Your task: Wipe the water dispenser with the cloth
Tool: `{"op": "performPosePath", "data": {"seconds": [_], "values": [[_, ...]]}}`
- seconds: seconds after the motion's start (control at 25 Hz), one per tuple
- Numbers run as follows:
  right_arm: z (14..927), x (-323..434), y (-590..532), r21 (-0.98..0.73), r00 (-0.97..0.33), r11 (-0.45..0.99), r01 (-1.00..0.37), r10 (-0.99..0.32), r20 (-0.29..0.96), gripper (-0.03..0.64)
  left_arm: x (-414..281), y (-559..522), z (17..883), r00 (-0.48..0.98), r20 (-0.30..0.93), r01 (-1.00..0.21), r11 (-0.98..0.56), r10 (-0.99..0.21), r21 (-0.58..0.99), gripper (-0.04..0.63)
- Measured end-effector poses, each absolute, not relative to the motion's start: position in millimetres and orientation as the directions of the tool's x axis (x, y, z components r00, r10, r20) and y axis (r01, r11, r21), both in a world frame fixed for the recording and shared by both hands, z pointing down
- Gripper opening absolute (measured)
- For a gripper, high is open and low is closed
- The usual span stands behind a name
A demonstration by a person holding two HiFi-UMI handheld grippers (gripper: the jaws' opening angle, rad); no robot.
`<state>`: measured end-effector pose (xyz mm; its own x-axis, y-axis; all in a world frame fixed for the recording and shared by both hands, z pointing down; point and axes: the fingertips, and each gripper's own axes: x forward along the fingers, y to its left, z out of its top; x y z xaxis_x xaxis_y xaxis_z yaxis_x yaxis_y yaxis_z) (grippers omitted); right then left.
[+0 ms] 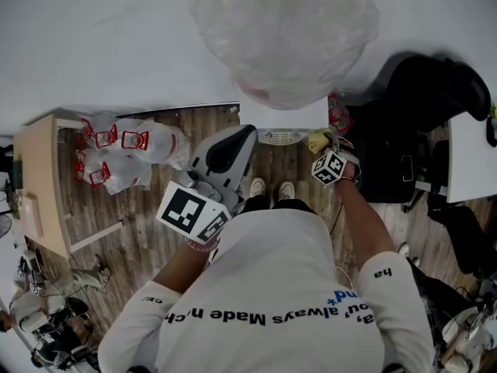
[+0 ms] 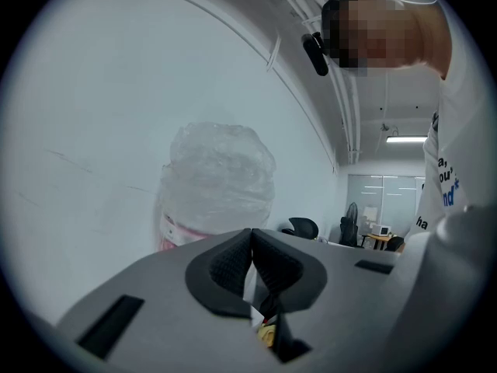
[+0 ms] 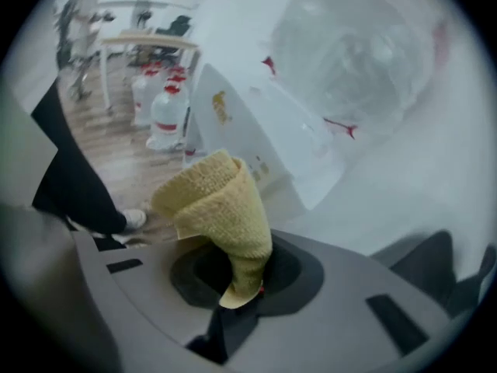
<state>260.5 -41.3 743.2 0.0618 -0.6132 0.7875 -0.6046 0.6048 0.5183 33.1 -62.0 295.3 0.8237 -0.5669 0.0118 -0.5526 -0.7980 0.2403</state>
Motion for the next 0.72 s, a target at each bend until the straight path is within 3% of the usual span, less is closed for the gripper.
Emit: {"op": "performPosePath", "data": {"seconds": [0.12,0.2,0.72], "values": [[740.8,265.5,-47.3,0.337,0.012,0.447,-0.829,-0.588,0.809,0.061,29.8,-63.4,296.2,0.819,0.017,-0.560,-0.793,-0.573,0.239,0.020],[738.5,266.7,-50.9,0.235,-0.017,0.354,-0.905,-0.583,0.813,0.061,28.0,-63.8,296.4,0.817,0.018,-0.564,-0.790,-0.577,0.239,0.020],[759.9,265.9,-53.0,0.067,-0.054,0.201,-0.977,-0.545,0.837,0.061,15.6,-64.5,309.1,0.802,0.044,-0.585,-0.771,-0.595,0.252,0.020]]}}
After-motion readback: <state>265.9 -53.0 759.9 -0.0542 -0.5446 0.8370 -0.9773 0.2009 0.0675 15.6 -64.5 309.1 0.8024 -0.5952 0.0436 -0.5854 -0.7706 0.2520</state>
